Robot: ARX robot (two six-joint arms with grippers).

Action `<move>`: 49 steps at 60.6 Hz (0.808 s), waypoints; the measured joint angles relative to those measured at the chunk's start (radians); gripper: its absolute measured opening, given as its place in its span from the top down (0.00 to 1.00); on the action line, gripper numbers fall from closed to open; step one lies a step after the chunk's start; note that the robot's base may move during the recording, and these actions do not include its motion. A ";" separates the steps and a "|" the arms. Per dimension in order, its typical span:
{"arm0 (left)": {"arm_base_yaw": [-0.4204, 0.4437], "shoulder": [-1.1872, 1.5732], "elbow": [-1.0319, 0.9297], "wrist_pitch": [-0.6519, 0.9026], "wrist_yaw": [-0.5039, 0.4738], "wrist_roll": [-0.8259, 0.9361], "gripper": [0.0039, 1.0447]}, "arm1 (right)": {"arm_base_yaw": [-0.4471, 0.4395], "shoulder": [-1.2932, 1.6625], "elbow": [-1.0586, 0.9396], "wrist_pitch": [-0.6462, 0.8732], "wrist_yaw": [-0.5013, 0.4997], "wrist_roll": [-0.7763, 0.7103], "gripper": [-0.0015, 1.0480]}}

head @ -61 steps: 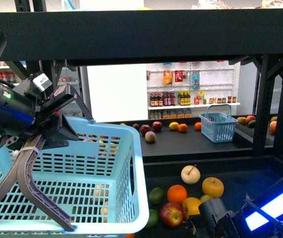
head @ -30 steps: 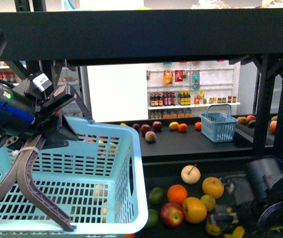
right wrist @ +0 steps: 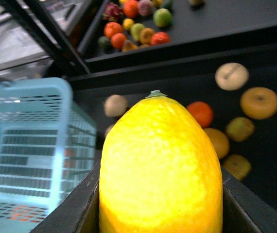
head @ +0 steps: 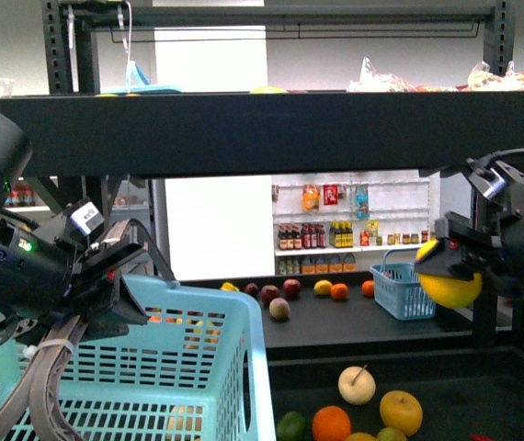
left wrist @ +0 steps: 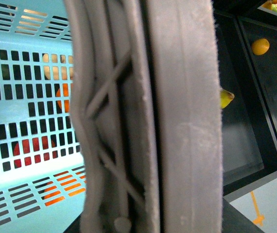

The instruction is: Pick lemon from shelf

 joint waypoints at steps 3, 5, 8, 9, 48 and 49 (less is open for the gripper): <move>0.000 0.000 0.000 0.000 0.000 0.000 0.74 | 0.034 -0.013 0.003 -0.008 -0.011 0.023 0.53; 0.000 0.000 0.000 0.000 0.000 0.000 0.74 | 0.060 -0.018 0.005 -0.017 -0.016 0.037 0.53; 0.000 0.000 0.000 0.000 0.000 0.000 0.74 | 0.092 -0.021 0.005 -0.027 -0.016 0.048 0.53; 0.000 0.000 0.000 0.000 0.000 0.000 0.74 | 0.107 -0.021 0.005 -0.032 -0.016 0.056 0.53; -0.001 0.000 0.000 0.000 -0.001 0.000 0.74 | 0.317 0.123 0.039 -0.056 -0.008 0.171 0.53; -0.001 0.000 0.000 0.000 -0.001 0.000 0.74 | 0.319 0.134 0.042 -0.053 -0.008 0.175 0.53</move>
